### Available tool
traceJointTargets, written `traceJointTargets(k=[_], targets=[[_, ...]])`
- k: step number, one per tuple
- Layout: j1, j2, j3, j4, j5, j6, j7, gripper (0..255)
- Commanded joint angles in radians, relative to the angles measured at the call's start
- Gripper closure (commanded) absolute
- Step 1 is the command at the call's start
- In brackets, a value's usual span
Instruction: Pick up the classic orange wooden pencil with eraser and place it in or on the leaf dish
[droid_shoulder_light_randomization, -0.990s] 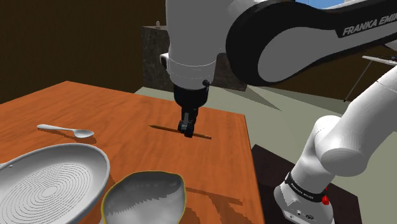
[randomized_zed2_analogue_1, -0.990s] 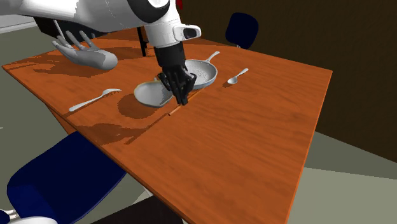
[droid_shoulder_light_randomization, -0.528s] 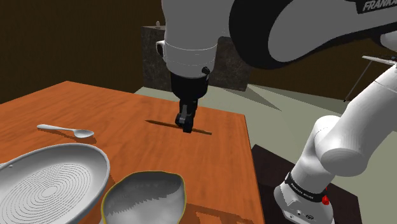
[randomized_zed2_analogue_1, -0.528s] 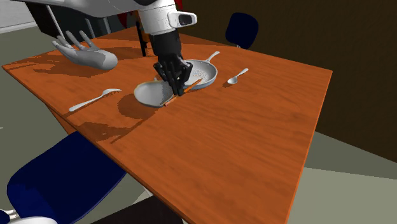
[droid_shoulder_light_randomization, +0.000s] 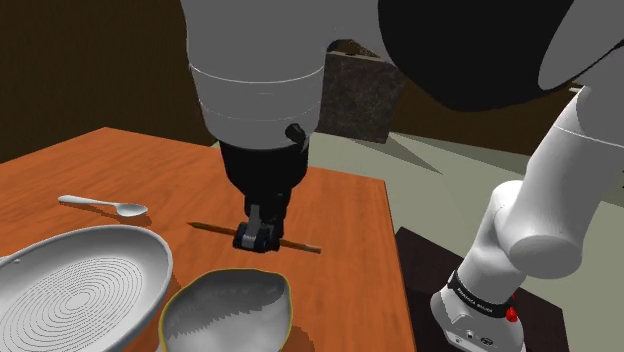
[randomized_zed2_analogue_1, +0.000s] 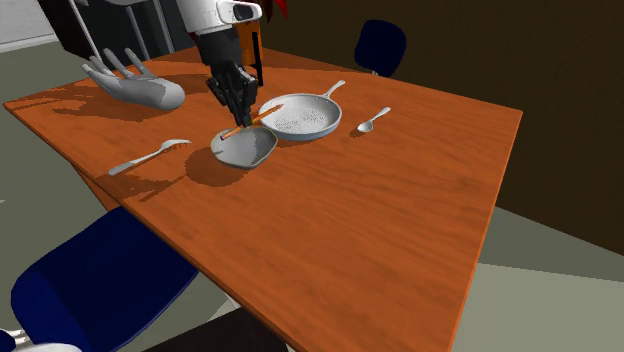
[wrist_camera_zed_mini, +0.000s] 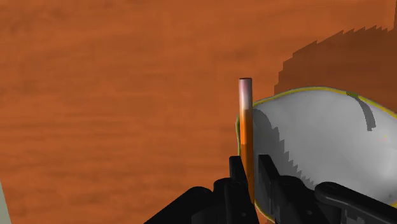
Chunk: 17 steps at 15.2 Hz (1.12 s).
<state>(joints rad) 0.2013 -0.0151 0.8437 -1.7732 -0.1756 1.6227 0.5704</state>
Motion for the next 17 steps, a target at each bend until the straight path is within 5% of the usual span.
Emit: traceJointTargets(k=[1, 4, 17], targets=[[0.032, 0.090, 0.036, 0.085, -0.057, -0.040, 0.076, 255], [0.124, 0.231, 0.067, 0.220, -0.150, -0.110, 0.188, 255], [0.111, 0.233, 0.053, 0.048, -0.156, 0.060, 0.218, 255]])
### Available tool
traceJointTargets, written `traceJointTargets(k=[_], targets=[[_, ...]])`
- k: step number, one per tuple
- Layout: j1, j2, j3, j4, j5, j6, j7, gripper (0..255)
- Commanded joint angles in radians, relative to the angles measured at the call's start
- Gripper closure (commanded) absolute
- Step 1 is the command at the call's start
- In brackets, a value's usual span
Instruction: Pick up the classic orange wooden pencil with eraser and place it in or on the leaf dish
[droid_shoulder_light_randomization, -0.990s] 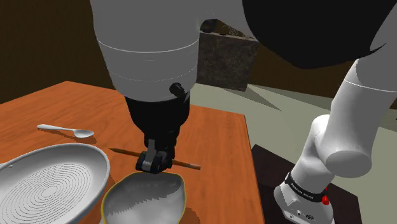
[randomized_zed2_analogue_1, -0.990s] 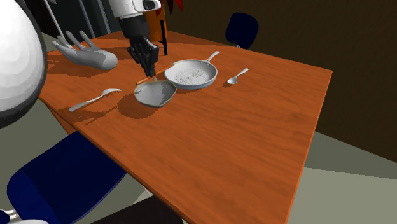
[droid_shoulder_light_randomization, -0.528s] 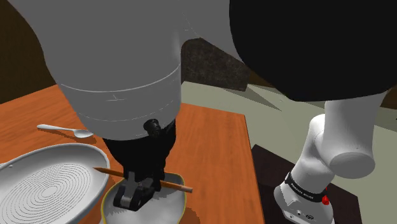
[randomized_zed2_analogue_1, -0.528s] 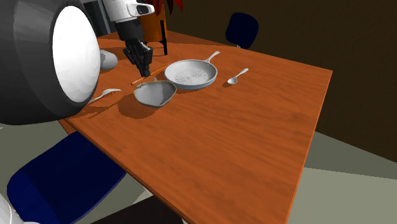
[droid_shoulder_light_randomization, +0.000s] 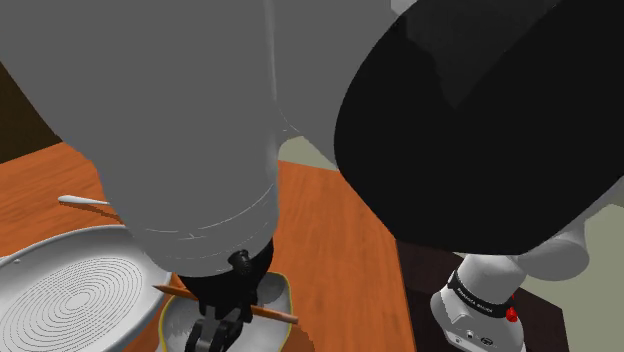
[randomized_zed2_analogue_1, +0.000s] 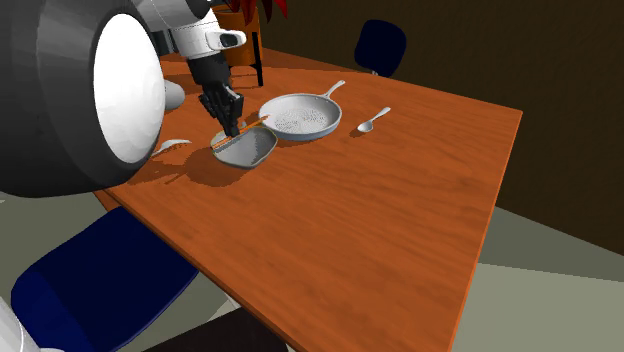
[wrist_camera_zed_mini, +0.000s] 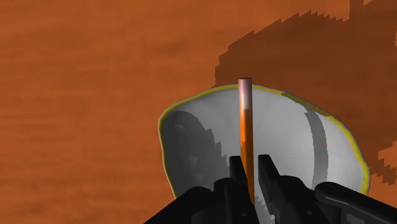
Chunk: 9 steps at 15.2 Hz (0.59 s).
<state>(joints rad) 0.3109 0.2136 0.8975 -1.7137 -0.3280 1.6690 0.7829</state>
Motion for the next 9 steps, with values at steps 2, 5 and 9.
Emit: traceJointTargets(k=[2, 5, 9], targets=[[0.001, 0.009, -0.003, -0.033, -0.009, 0.038, 0.012, 255], [0.001, 0.015, -0.004, -0.051, -0.014, 0.058, 0.018, 255], [0.001, 0.015, -0.004, -0.051, -0.014, 0.058, 0.019, 255]])
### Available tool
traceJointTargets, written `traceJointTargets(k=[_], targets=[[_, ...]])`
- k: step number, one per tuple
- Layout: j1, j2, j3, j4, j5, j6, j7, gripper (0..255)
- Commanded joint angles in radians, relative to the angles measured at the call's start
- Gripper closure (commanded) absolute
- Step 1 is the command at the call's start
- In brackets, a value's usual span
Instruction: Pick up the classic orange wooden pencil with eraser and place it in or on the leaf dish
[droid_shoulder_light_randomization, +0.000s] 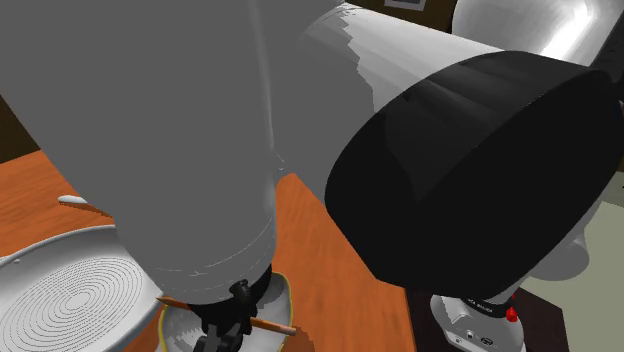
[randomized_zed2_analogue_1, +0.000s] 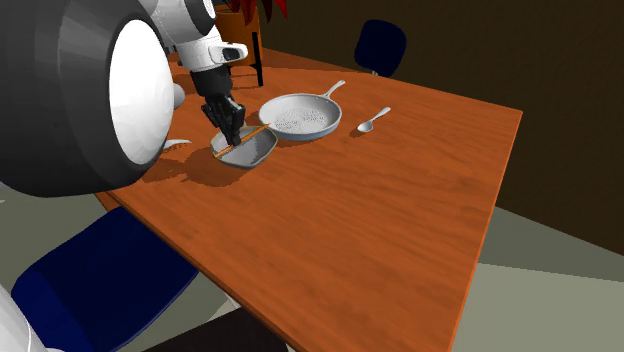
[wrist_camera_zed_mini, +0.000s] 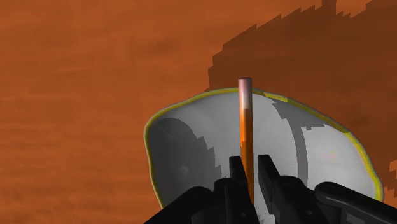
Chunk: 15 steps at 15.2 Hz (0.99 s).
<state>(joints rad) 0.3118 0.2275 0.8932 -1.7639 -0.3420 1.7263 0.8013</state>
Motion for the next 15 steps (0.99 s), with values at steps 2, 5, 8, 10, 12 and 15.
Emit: traceJointTargets(k=[2, 5, 8, 10, 12, 15], targets=[[0.000, 0.001, 0.000, -0.001, 0.000, 0.001, 0.000, 255], [0.001, 0.001, 0.000, 0.000, 0.000, 0.000, 0.000, 0], [0.000, 0.001, 0.000, -0.001, 0.000, 0.001, 0.000, 0], [0.016, 0.007, 0.005, 0.070, 0.001, -0.067, -0.002, 0], [0.035, 0.019, 0.008, 0.141, -0.004, -0.131, -0.001, 0], [0.035, 0.019, 0.008, 0.141, -0.004, -0.131, -0.001, 0]])
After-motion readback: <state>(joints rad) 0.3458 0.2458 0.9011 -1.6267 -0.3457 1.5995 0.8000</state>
